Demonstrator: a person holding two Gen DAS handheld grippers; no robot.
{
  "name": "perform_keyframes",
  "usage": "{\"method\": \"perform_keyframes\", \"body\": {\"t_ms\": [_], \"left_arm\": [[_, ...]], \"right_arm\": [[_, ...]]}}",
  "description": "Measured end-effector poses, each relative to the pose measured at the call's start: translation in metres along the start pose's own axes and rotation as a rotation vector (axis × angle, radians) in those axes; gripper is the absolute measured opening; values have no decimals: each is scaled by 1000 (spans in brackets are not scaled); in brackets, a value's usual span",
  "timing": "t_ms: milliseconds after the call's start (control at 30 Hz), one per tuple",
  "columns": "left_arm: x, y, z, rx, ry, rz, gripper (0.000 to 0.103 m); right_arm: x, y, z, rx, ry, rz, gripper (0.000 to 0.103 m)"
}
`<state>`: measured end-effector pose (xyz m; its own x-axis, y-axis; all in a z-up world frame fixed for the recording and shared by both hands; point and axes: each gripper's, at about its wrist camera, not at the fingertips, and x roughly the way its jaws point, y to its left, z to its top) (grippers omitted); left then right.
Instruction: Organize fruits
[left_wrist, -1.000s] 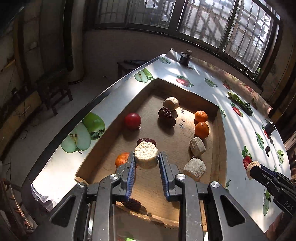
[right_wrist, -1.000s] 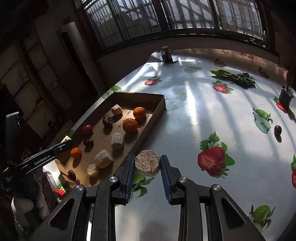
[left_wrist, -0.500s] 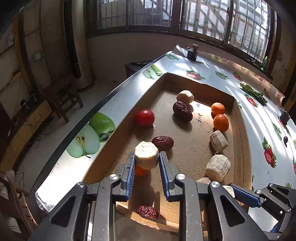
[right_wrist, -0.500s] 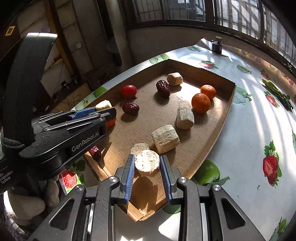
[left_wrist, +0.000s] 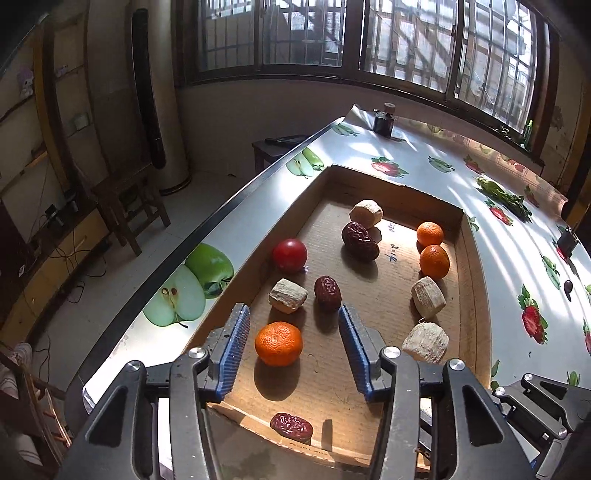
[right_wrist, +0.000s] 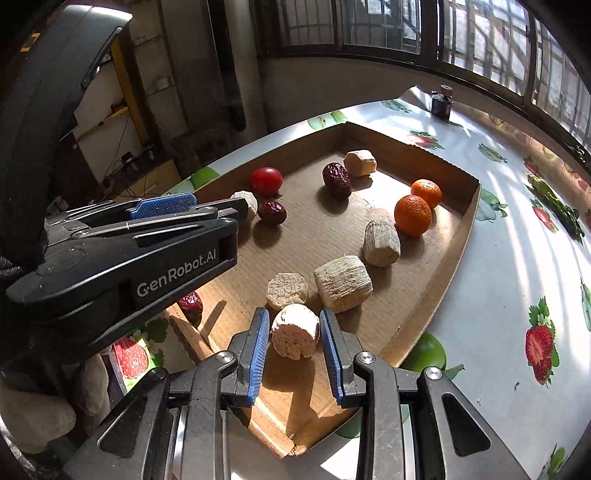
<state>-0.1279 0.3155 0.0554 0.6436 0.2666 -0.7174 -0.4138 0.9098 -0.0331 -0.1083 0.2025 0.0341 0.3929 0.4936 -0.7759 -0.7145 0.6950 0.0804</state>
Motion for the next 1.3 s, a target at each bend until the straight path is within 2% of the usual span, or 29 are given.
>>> {"method": "perform_keyframes", "body": {"t_ms": [100,167,267,400,567,833,1067,1167,1300], "left_arm": [[-5,-1,1,6,-11,3,51],[-9,-2,1,10,-19,7,54],[-14,-4,2,12,-32,14,59],[-21,-7,2,19,-47,22,61],[-31,-13,3,31,-77,37,71],[-43,-25,1,52,-101,57,74],[-59,-33,3,51,-160,116,83],[-65,-37,2,51,-191,146,86],[-79,-41,1,40,-257,191,94]], "right_arm": [[-6,-1,-1,9,-16,4,34],[-11,-3,-1,20,-26,8,40],[-19,-6,-3,35,-48,12,42],[-30,-11,-6,55,-75,2,44],[-44,-20,-12,101,-106,-1,48],[-61,-41,-26,194,-136,-12,51],[-76,-52,-34,230,-171,-31,53],[-81,-53,-37,235,-187,-45,59],[-87,-55,-40,235,-203,-58,61]]}}
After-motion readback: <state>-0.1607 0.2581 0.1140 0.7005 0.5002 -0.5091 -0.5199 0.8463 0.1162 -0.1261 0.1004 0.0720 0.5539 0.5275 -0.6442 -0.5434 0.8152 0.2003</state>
